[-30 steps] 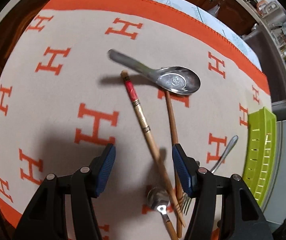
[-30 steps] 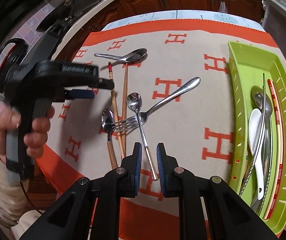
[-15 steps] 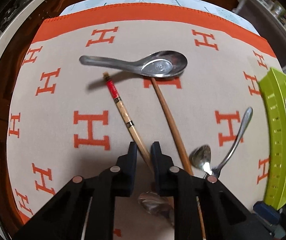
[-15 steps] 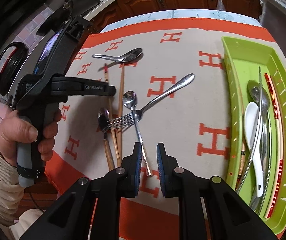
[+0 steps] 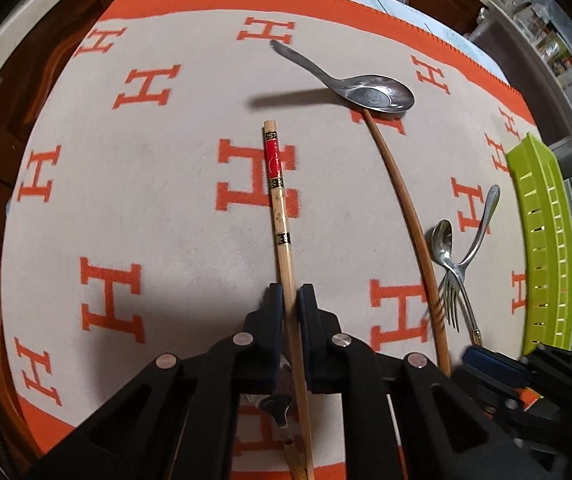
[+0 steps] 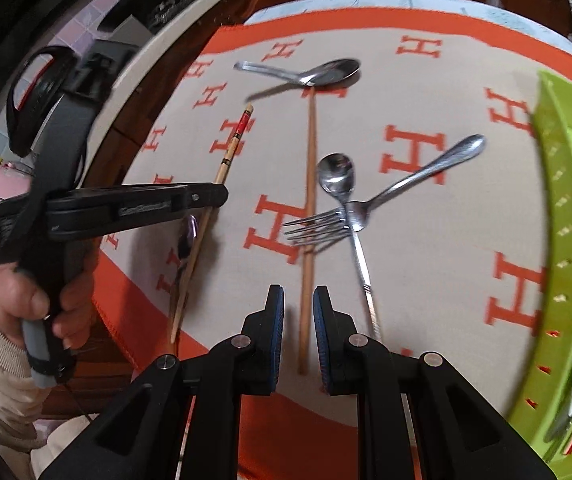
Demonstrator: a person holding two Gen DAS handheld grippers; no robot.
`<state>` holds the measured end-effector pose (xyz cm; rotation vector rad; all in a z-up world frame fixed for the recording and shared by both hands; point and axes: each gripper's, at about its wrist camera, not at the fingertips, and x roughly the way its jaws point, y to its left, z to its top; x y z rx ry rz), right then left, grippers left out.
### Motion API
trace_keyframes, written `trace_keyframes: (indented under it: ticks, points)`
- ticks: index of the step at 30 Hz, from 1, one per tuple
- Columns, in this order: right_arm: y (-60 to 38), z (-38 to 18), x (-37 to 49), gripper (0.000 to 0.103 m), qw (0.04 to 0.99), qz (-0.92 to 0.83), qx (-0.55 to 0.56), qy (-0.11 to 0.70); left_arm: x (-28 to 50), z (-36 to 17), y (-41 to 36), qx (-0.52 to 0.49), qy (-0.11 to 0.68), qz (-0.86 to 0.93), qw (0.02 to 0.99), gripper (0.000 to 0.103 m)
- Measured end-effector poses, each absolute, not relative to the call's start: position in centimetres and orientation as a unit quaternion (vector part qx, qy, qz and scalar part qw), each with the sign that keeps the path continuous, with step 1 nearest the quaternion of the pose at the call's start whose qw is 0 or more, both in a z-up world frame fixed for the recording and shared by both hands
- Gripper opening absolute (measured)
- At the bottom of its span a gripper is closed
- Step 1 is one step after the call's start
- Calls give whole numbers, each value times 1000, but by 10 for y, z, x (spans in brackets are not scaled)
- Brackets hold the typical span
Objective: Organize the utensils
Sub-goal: 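Grasp a red-tipped wooden chopstick with the left gripper while the right grasps a plain wooden chopstick, then carry both chopsticks to the green tray and release them there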
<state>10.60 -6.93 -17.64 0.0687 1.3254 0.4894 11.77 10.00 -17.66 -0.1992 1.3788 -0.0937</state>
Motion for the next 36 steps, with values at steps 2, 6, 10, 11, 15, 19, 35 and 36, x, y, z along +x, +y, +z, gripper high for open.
trace_keyframes:
  ticks: [2, 6, 10, 11, 15, 19, 35, 36]
  points:
    - [-60, -181, 110, 15, 761, 212, 11, 613, 118, -178, 104, -94, 636, -47, 765, 8]
    - [-39, -189, 117, 16, 761, 184, -40, 620, 121, -171, 96, -77, 640, -49, 763, 8]
    - [-19, -195, 118, 16, 767, 164, -93, 614, 131, -172, 85, -55, 645, -56, 760, 8]
    - [-13, -195, 116, 16, 769, 159, -112, 609, 134, -173, 81, -52, 644, -58, 761, 8]
    - [0, -196, 109, 8, 778, 151, -161, 588, 133, -174, 86, -74, 637, -64, 765, 6]
    - [-10, -194, 110, 6, 776, 165, -104, 599, 128, -174, 101, -114, 632, -69, 763, 5]
    - [-71, -127, 75, 5, 785, 218, 76, 575, 102, -149, 122, -234, 604, -94, 756, 4]
    - [-80, -123, 74, 5, 792, 204, 75, 570, 100, -144, 119, -233, 601, -100, 758, 4]
